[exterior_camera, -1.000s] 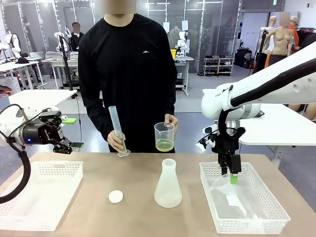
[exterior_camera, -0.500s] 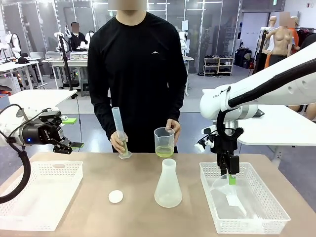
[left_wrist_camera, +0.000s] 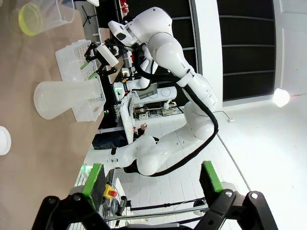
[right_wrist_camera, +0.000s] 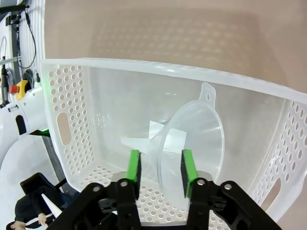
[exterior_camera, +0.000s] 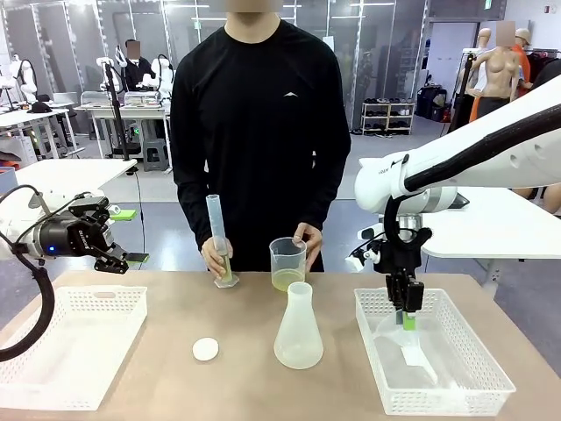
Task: Prepare the solutions needed for the experiment.
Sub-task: Pick up the Plastic Funnel and insert it into the Big flask.
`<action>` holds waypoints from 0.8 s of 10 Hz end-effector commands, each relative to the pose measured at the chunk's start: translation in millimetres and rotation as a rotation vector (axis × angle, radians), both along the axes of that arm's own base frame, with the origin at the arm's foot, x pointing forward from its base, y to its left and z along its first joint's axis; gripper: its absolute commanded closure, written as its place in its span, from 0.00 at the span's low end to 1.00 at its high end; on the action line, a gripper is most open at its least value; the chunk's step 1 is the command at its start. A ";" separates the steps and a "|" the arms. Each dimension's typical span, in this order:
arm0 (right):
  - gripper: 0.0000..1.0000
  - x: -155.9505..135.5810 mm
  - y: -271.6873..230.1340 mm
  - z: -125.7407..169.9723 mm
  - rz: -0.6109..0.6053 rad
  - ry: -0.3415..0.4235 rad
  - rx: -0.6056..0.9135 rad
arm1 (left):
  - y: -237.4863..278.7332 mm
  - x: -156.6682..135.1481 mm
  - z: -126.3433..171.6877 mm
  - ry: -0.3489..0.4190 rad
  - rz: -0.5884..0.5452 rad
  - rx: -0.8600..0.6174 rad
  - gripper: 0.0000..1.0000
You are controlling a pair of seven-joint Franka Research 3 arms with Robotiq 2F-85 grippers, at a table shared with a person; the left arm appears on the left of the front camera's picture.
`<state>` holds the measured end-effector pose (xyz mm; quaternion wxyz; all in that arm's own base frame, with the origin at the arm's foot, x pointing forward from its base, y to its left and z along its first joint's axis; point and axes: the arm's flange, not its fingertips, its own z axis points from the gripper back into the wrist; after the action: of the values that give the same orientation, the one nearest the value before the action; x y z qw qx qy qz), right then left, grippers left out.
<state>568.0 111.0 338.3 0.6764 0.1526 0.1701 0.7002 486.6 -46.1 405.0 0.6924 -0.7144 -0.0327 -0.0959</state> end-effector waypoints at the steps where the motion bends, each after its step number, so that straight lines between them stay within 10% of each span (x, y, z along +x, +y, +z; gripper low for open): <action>1: 0.92 7.1 -1.0 1.0 0.033 0.012 0.008 | -0.5 -1.3 1.5 -0.001 -0.005 -0.005 0.00; 2: 0.79 8.0 -1.2 0.0 0.033 0.012 0.010 | -0.5 -1.3 1.5 -0.001 -0.005 -0.005 0.00; 3: 1.00 7.1 -1.3 -0.3 0.035 0.016 0.009 | -0.5 -1.3 1.5 -0.001 -0.005 -0.005 0.00; 8: 1.00 -12.3 1.0 21.7 -0.027 -0.120 -0.022 | -0.5 -1.3 1.5 -0.001 -0.005 -0.005 0.00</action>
<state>570.3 111.6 354.2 0.6804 0.1392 0.1565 0.7023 486.6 -46.1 405.0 0.6924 -0.7144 -0.0326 -0.0959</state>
